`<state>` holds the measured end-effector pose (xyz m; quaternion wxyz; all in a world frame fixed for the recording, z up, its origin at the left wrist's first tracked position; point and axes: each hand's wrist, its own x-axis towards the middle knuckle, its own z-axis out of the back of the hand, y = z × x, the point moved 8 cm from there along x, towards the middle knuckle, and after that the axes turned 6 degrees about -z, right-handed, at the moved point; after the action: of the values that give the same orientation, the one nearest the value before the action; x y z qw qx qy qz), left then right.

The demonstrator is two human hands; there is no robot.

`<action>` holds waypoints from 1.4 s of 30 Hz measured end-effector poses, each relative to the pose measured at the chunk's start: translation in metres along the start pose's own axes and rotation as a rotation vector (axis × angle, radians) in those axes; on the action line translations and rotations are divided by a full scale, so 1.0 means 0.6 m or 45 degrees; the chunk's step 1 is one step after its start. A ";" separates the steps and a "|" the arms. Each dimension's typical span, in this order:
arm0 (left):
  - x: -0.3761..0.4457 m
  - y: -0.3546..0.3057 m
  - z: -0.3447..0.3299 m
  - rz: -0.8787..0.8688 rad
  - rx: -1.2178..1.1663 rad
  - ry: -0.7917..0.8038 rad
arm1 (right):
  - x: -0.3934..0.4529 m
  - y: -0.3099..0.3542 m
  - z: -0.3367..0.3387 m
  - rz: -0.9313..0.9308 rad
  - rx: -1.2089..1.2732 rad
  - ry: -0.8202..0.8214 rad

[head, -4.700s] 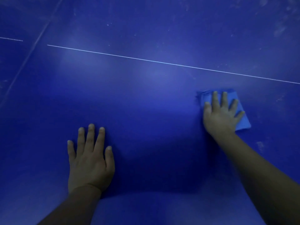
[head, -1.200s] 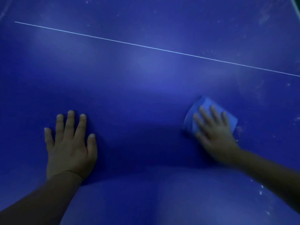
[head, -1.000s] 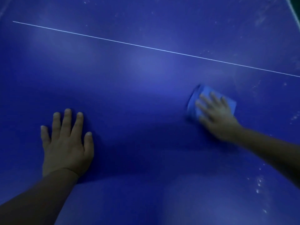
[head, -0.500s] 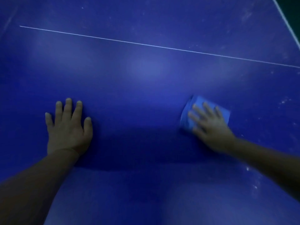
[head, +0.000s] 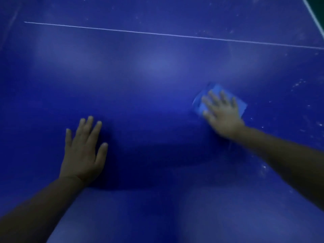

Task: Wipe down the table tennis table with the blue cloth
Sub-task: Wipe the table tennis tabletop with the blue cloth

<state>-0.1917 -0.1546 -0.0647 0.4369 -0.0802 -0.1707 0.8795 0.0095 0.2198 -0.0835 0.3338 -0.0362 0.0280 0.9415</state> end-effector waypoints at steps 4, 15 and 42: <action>-0.081 -0.029 -0.024 -0.089 0.135 0.071 | -0.003 -0.034 -0.006 -0.348 0.067 -0.032; -0.097 -0.023 -0.054 -0.061 0.202 0.259 | -0.108 0.010 -0.010 -0.031 0.052 0.002; -0.105 -0.020 -0.060 -0.093 0.164 0.227 | -0.521 0.221 -0.064 0.264 0.002 0.044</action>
<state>-0.1345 -0.1899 -0.0940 0.4862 -0.1236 -0.0770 0.8616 0.1697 -0.0821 -0.0908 0.2342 -0.0492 0.0383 0.9702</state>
